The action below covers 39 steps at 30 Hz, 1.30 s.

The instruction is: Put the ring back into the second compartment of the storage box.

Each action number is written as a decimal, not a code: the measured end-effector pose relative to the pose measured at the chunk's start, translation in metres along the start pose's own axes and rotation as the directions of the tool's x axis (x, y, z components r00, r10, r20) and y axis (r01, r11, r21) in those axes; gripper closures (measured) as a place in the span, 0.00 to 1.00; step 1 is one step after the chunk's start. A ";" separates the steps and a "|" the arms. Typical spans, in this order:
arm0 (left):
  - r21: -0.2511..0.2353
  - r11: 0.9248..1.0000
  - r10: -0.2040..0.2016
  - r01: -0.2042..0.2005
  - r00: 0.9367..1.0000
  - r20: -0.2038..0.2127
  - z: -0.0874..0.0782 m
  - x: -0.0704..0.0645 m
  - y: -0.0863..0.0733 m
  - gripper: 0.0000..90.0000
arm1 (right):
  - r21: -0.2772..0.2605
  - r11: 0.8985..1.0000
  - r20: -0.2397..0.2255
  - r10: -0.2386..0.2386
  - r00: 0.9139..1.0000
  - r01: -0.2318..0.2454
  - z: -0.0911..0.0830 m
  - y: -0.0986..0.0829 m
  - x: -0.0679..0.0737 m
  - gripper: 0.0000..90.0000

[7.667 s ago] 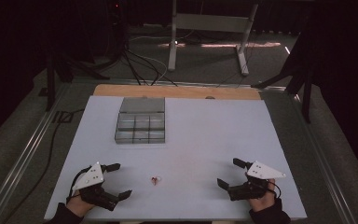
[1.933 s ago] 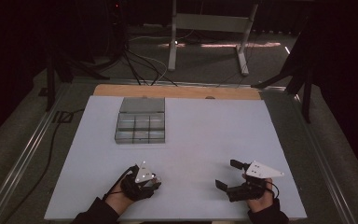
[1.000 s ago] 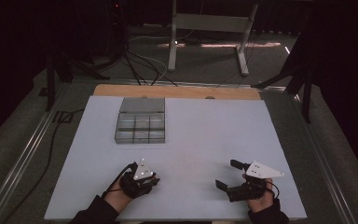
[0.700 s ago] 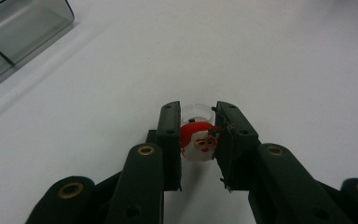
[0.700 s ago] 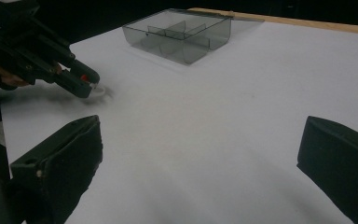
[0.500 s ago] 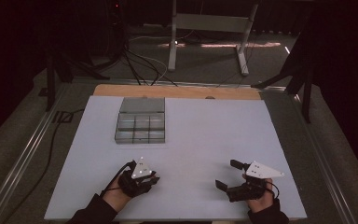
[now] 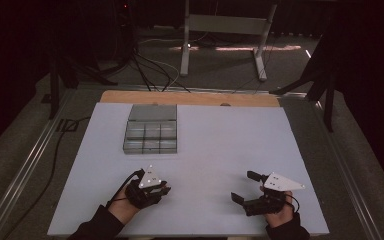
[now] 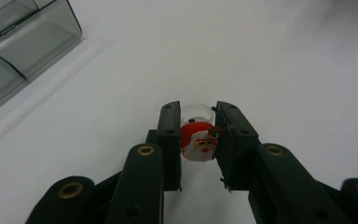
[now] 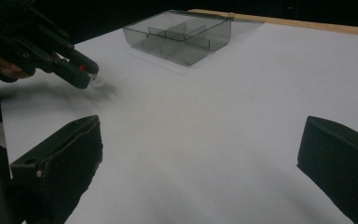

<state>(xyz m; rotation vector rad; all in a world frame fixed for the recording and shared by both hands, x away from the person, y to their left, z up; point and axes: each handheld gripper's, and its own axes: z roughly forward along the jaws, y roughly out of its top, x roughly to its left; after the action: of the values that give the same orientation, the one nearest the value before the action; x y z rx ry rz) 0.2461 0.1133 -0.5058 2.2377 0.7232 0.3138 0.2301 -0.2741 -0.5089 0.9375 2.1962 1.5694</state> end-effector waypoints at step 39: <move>-0.047 0.998 -0.034 0.033 0.999 -0.035 -0.012 0.025 0.014 0.82 | 0.001 1.000 0.001 0.003 1.000 -0.003 0.000 0.000 0.000 0.00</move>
<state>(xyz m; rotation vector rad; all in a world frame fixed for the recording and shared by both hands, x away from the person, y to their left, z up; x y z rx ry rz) 0.2672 0.1269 -0.4875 2.1787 0.7637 0.3511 0.2303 -0.2742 -0.5092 0.9425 2.1962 1.5688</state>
